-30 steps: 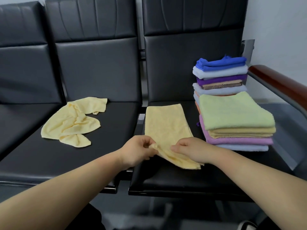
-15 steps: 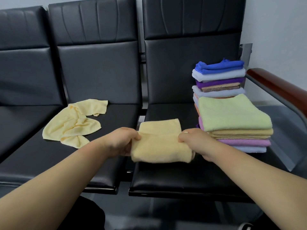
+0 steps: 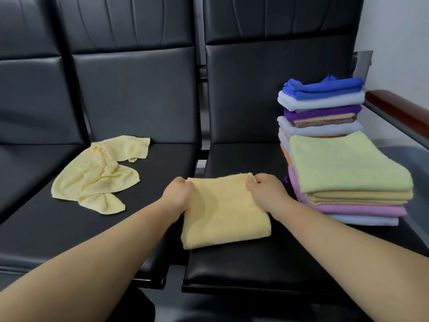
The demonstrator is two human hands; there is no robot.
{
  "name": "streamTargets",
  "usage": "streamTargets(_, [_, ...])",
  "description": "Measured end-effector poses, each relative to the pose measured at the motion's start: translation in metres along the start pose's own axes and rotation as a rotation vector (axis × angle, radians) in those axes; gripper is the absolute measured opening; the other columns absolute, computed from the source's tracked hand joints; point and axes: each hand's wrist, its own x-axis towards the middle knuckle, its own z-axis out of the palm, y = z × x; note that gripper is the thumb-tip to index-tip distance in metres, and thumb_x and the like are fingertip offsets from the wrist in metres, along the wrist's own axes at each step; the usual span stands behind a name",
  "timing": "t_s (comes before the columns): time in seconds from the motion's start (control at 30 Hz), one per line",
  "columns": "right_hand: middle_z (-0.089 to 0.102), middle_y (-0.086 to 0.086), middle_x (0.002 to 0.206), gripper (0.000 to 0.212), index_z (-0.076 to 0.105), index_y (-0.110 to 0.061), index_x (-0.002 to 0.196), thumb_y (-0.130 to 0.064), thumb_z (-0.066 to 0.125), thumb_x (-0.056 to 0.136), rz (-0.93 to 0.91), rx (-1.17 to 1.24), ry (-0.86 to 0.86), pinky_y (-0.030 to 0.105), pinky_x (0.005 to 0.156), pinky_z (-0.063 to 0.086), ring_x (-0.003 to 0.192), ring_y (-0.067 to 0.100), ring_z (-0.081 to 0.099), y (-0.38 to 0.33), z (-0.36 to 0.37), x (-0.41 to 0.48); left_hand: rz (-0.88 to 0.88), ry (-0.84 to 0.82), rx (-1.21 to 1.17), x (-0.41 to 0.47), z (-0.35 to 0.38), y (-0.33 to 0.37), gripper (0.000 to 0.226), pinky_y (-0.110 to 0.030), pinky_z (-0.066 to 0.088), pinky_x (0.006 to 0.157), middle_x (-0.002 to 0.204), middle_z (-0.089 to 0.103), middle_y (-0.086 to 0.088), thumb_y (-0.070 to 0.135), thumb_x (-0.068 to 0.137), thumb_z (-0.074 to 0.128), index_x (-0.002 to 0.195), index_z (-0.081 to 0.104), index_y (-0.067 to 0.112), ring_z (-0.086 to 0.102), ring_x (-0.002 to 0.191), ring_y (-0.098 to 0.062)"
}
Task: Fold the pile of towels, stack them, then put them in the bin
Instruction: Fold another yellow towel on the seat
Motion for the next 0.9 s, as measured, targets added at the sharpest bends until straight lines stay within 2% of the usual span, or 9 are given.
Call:
streamTargets(0.13, [0.055,0.002,0.083,0.027,0.052,-0.013,0.084,-0.028,0.045,0.106,-0.024,-0.253,0.006,0.031,0.059,0.039,0.069,0.017,0.050,0.003,0.011,0.023,0.088,0.073,0.262,0.015,0.013,-0.005,0.017,-0.031,0.034,0.059,0.086,0.047,-0.003,0.018,0.104,0.035,0.092,0.042,0.008,0.042,0.070,-0.016])
streamTargets(0.27, [0.061,0.002,0.089,0.027,0.057,-0.015,0.091,-0.036,0.048,0.106,-0.014,-0.413,-0.001,0.031,0.061,0.046,0.075,0.016,0.059,-0.002,0.010,0.033,0.130,0.070,0.482,0.021,0.020,-0.006,0.011,-0.034,0.037,0.060,0.091,0.056,-0.007,0.017,0.104,0.035,0.097,0.039,0.009,0.051,0.072,-0.020])
streamTargets(0.4, [0.062,0.000,0.090,0.038,0.052,-0.014,0.102,-0.052,0.047,0.102,0.082,-0.557,0.005,0.032,0.058,0.047,0.077,0.016,0.062,-0.005,0.007,0.032,0.097,0.024,0.638,0.020,0.023,0.003,0.011,-0.038,0.043,0.073,0.097,0.053,-0.004,0.021,0.103,0.036,0.105,0.038,0.011,0.057,0.088,-0.026])
streamTargets(0.5, [0.063,0.000,0.094,0.040,0.050,-0.015,0.103,-0.054,0.045,0.096,0.152,-0.562,-0.116,0.031,0.064,0.049,0.080,0.017,0.063,-0.010,0.006,0.026,0.017,-0.042,0.712,0.015,0.024,0.011,0.015,-0.036,0.041,0.082,0.101,0.047,-0.001,0.024,0.102,0.041,0.105,0.031,0.013,0.052,0.094,-0.025])
streamTargets(0.57, [0.062,0.001,0.094,0.036,0.056,-0.015,0.101,-0.050,0.049,0.093,0.163,-0.535,-0.180,0.029,0.062,0.045,0.078,0.017,0.060,-0.012,0.008,0.022,-0.009,-0.051,0.618,0.014,0.024,0.011,0.020,-0.033,0.040,0.077,0.100,0.046,-0.005,0.021,0.102,0.046,0.104,0.027,0.015,0.048,0.088,-0.023])
streamTargets(0.67, [0.058,0.000,0.090,0.022,0.057,-0.015,0.097,-0.037,0.051,0.096,0.123,-0.514,-0.198,0.028,0.060,0.042,0.073,0.016,0.056,-0.013,0.008,0.014,-0.035,-0.058,0.443,0.009,0.019,0.009,0.018,-0.031,0.036,0.065,0.089,0.044,-0.005,0.016,0.101,0.047,0.110,0.032,0.011,0.046,0.079,-0.019])
streamTargets(0.73, [0.058,0.001,0.096,0.020,0.053,-0.014,0.110,-0.031,0.050,0.101,0.075,-0.418,-0.186,0.028,0.063,0.044,0.079,0.015,0.057,-0.013,0.005,0.009,0.026,-0.013,0.378,0.007,0.012,0.005,0.027,-0.034,0.038,0.067,0.087,0.043,-0.004,0.014,0.098,0.049,0.116,0.030,0.007,0.046,0.083,-0.022])
streamTargets(0.83, [0.058,0.003,0.102,0.024,0.043,-0.017,0.122,-0.034,0.047,0.106,0.005,-0.236,-0.146,0.033,0.069,0.048,0.085,0.017,0.060,-0.019,-0.007,-0.005,0.185,0.000,0.229,-0.003,0.000,0.011,0.015,-0.036,0.037,0.066,0.087,0.039,-0.003,0.009,0.095,0.042,0.098,0.027,0.014,0.040,0.078,-0.019])
streamTargets(0.9, [0.059,0.001,0.100,0.024,0.041,-0.019,0.122,-0.037,0.046,0.108,-0.060,-0.215,-0.095,0.030,0.063,0.044,0.082,0.014,0.058,-0.026,-0.020,-0.014,0.270,0.053,0.160,-0.015,-0.007,0.022,0.016,-0.035,0.035,0.062,0.085,0.038,-0.001,0.008,0.093,0.039,0.093,0.026,0.016,0.037,0.073,-0.017])
